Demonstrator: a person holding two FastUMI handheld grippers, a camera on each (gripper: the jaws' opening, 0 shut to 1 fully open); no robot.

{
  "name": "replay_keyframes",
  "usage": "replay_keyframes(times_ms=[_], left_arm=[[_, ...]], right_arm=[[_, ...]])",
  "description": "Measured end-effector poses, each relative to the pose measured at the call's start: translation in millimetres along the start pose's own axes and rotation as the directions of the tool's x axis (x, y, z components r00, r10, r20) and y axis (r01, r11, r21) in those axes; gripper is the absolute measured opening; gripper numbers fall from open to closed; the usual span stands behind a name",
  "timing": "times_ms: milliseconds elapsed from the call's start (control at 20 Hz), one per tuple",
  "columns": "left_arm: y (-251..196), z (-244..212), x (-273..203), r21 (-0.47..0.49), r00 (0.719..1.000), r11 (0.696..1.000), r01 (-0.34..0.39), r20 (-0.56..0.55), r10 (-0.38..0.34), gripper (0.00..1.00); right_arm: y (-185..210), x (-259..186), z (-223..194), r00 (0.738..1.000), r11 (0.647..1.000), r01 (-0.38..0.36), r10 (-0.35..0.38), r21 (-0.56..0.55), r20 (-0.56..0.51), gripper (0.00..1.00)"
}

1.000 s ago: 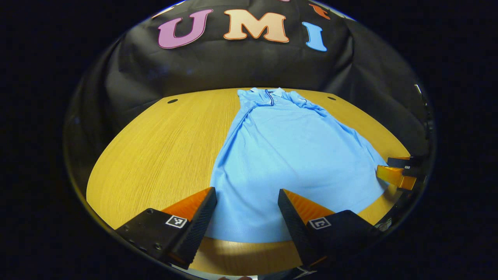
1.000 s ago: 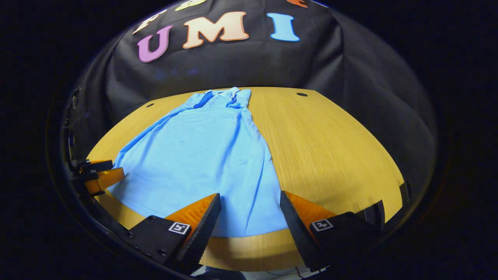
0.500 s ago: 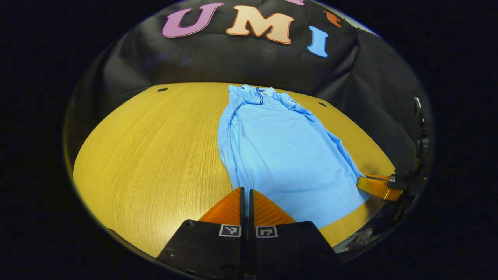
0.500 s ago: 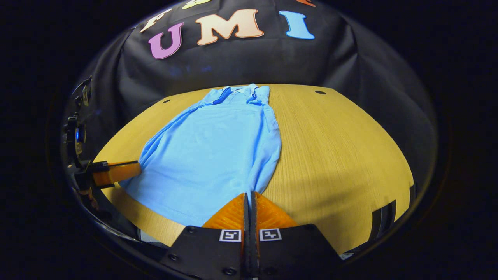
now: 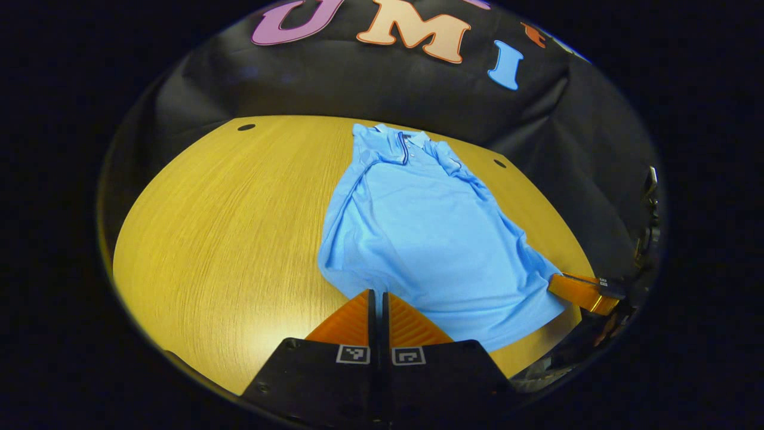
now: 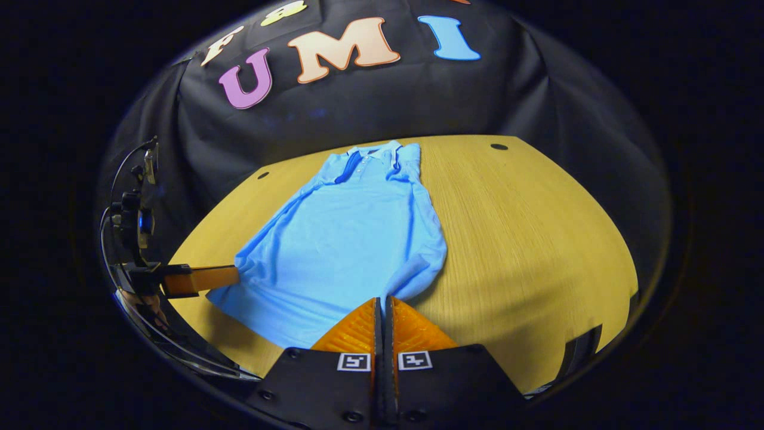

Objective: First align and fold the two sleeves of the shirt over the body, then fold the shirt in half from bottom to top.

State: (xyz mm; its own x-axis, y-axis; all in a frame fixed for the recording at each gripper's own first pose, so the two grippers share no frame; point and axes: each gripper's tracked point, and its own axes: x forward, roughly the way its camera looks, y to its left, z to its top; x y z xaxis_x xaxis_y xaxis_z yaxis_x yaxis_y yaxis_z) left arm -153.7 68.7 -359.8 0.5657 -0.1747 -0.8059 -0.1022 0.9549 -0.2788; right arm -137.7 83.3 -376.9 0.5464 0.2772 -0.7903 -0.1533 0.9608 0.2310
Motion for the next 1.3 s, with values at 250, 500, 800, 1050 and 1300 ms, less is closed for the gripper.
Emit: replay_keyframes(times_ms=[250, 500, 800, 1050, 1300], left_arm=[[-8.0, 58.6, 15.0, -0.004, 0.998, 0.999, 0.039, 0.041, -0.039, 0.0], [-4.4, 120.1, 40.6, 0.011, 0.994, 0.998, 0.068, 0.08, -0.069, 0.0], [5.7, 201.0, 83.7, 0.026, 0.984, 0.996, 0.089, 0.15, -0.091, 0.0], [1.8, 264.7, 125.9, 0.024, 0.972, 0.992, 0.121, 0.199, -0.124, 0.0], [3.0, 321.9, 175.3, 0.075, 0.961, 0.989, 0.126, 0.239, -0.141, 0.0]], right_arm=[[13.3, 21.0, 58.7, 0.998, 0.997, -0.034, 0.03, 0.075, 0.056, 0.02], [13.8, 56.9, 124.2, 0.99, 0.996, -0.039, 0.028, 0.077, 0.135, 0.02], [10.2, 103.9, 199.3, 0.975, 0.995, -0.031, 0.009, 0.096, 0.221, 0.02], [7.4, 151.9, 256.2, 0.958, 0.996, -0.031, 0.005, 0.085, 0.286, 0.02], [-4.8, 201.2, 302.6, 0.942, 0.995, -0.009, -0.024, 0.098, 0.334, 0.02]])
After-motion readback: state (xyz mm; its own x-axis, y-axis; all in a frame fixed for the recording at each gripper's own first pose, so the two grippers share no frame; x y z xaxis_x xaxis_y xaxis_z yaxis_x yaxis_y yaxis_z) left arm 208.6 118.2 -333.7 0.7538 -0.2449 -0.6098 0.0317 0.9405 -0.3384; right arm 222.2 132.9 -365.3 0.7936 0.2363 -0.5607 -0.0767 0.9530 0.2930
